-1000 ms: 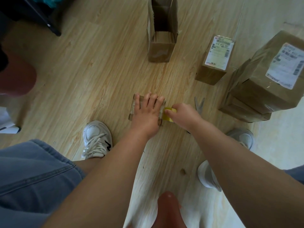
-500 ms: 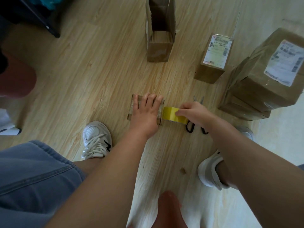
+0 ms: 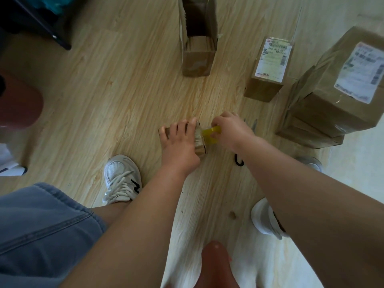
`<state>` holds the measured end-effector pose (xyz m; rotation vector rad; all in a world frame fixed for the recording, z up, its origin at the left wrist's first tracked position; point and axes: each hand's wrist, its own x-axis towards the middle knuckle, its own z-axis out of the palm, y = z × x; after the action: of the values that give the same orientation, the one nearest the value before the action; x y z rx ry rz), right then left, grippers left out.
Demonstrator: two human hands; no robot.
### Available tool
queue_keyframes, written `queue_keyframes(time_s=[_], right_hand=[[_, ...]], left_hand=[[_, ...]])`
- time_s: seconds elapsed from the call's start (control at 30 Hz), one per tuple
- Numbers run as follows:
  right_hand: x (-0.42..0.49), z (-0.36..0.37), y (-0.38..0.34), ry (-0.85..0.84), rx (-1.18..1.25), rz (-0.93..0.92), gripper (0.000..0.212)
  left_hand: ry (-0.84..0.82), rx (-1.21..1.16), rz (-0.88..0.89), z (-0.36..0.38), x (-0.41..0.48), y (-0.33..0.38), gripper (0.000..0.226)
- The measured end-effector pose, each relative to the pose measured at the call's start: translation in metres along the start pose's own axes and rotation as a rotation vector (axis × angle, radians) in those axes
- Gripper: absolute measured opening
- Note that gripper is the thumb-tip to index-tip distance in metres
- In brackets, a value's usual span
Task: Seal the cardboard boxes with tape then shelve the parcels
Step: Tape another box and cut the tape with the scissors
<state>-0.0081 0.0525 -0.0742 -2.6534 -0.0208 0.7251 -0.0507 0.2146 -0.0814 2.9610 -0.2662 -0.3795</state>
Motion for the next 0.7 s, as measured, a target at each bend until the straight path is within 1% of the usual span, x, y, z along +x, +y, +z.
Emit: queue_keyframes(time_s=[0.13,0.27,0.37,0.43,0.47,0.6,0.7], right_hand=[[-0.008,0.0,0.002,0.058,0.042,0.021,0.046],[-0.031,0.016,-0.004,0.279,0.113,-0.057,0.048],[-0.049,0.035,-0.01,0.385,0.16,-0.13,0.047],[-0.056,0.051,-0.011,0.439,0.112,-0.193,0.047],[-0.057,0.058,-0.011,0.442,0.101,-0.197,0.048],[-0.059,0.063,-0.011,0.306,0.196,-0.096,0.06],[-0.057,0.049,-0.008,0.25,0.172,-0.122,0.062]], left_hand=[[-0.019,0.046,0.024,-0.001,0.0,-0.005,0.097],[-0.037,0.069,-0.003,0.001,0.002,-0.003,0.1],[-0.047,0.076,-0.019,0.002,0.002,-0.003,0.1],[-0.049,0.082,-0.015,0.003,0.002,-0.002,0.098],[-0.043,0.084,-0.012,0.003,0.002,-0.001,0.098],[-0.064,0.093,-0.007,0.002,0.002,-0.001,0.098],[-0.074,0.108,-0.011,0.0,0.003,-0.001,0.098]])
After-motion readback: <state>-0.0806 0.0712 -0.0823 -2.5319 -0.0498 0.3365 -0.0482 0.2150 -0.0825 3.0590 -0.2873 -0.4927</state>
